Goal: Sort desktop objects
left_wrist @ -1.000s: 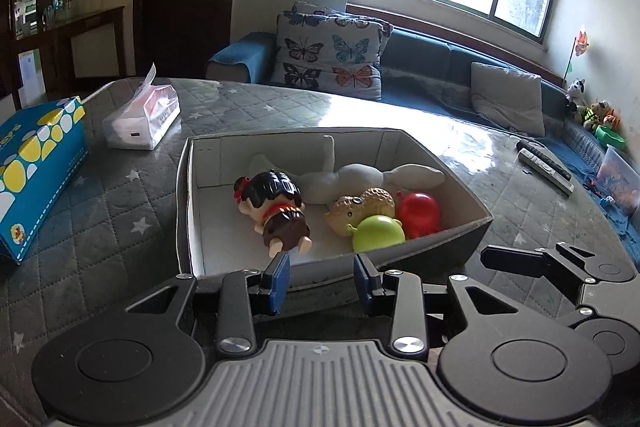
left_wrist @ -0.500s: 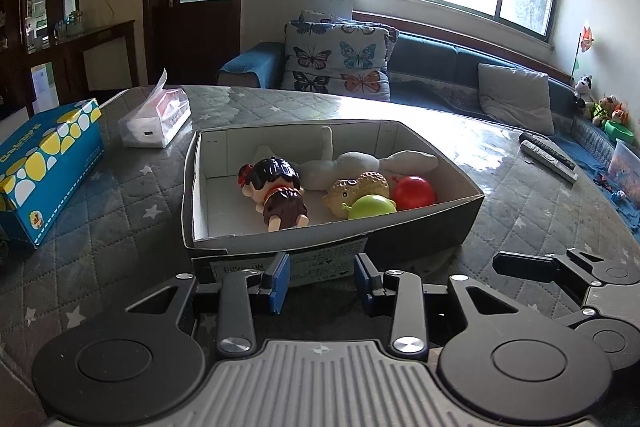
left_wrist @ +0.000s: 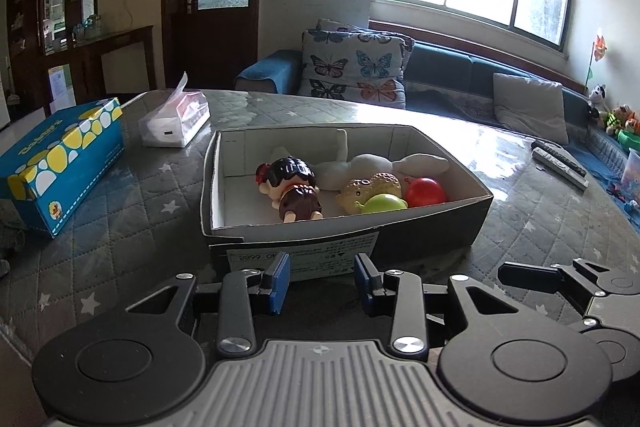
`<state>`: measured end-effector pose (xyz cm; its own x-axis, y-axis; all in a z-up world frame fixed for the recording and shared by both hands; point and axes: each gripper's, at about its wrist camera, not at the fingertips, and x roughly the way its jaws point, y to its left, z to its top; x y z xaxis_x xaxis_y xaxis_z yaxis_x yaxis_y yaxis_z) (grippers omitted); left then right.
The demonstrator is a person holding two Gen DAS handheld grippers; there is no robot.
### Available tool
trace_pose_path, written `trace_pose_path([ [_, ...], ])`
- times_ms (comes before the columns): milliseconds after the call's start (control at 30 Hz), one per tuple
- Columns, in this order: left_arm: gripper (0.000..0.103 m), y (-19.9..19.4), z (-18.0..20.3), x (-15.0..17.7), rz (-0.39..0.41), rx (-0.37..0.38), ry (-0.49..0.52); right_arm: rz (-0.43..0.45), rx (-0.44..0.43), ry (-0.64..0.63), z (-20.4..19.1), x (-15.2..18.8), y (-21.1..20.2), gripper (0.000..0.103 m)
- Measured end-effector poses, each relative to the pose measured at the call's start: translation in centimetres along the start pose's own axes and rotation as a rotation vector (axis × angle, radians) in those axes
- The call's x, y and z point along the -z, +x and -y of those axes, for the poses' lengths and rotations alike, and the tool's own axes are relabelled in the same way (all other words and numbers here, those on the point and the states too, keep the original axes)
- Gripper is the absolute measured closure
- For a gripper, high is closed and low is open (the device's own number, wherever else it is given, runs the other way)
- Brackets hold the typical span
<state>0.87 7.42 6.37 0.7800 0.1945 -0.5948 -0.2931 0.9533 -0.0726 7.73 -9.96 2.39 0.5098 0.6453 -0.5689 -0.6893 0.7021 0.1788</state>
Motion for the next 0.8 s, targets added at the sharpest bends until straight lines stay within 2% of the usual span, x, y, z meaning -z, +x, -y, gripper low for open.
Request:
trace_pose_path([
  [400, 0.065, 0.2, -0.83, 0.3, 0.013, -0.03, -0.016, -0.011, 0.015, 0.002, -0.53, 0.07, 0.34, 0.0],
  [800, 0.065, 0.45, -1.04, 0.51, 0.014, -0.005, -0.019, -0.008, 0.025, 0.004, -0.65, 0.14, 0.4, 0.0],
])
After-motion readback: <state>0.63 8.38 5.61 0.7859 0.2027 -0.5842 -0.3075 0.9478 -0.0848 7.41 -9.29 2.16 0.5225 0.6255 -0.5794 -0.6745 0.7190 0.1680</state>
